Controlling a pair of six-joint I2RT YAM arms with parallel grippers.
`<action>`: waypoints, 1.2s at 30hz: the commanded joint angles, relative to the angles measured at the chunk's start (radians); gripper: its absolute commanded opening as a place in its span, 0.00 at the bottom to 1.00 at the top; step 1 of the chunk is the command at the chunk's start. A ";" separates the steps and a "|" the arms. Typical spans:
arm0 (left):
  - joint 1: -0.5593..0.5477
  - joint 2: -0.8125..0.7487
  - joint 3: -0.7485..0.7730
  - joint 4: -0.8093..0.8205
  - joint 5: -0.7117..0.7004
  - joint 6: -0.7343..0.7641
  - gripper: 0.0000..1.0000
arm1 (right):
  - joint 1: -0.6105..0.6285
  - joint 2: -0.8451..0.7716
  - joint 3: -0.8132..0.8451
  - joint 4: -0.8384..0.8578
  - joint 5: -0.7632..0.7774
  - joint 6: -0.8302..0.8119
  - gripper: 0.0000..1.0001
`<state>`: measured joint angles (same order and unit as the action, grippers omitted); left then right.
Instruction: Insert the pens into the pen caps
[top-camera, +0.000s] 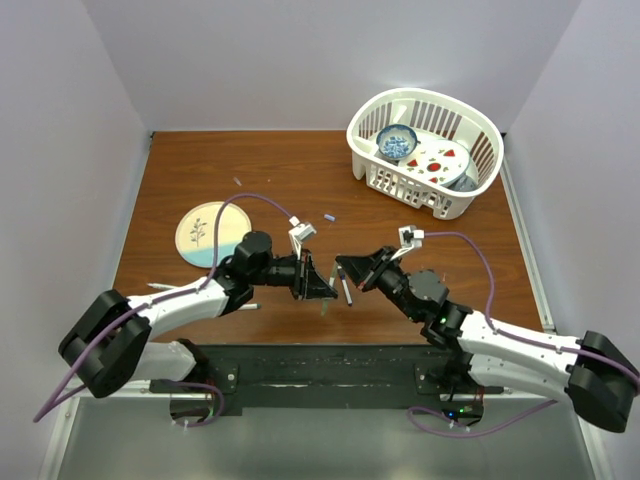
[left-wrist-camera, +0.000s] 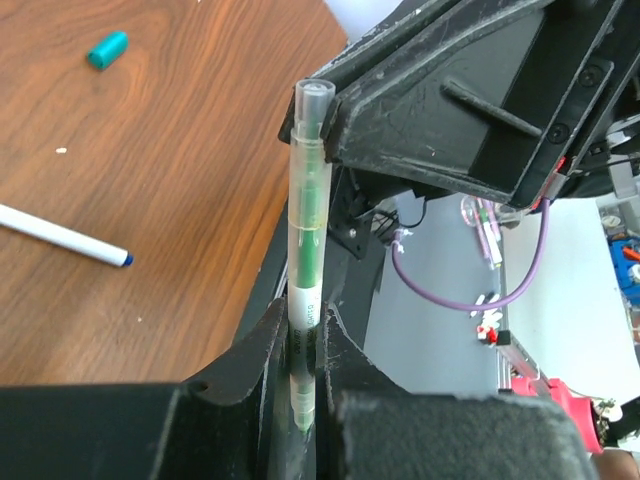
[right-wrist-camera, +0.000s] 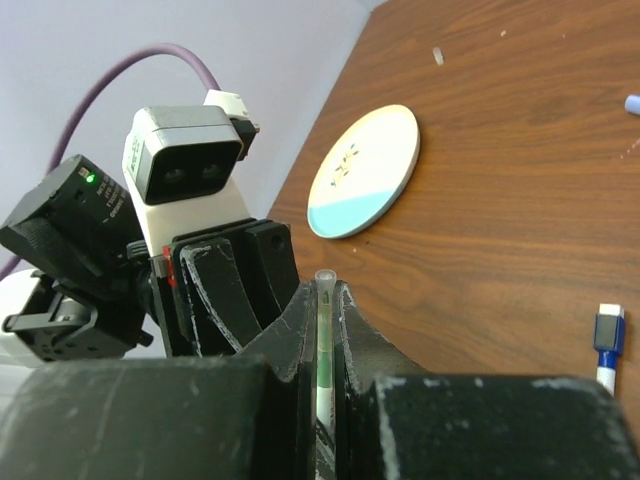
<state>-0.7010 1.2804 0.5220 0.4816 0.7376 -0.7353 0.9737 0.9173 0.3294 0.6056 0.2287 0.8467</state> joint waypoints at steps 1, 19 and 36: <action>0.063 -0.030 0.138 0.232 -0.228 0.040 0.00 | 0.129 -0.035 -0.006 -0.272 -0.242 0.057 0.00; 0.064 -0.256 0.131 -0.334 -0.104 0.148 0.00 | 0.129 -0.078 0.678 -1.015 -0.018 -0.877 0.71; 0.064 -0.263 0.104 -0.368 0.249 -0.029 0.00 | 0.135 0.060 0.562 -0.776 -0.266 -1.914 0.61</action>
<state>-0.6373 1.0290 0.6197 0.1204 0.8940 -0.7231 1.1000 0.9718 0.8490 -0.2527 0.0605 -0.8337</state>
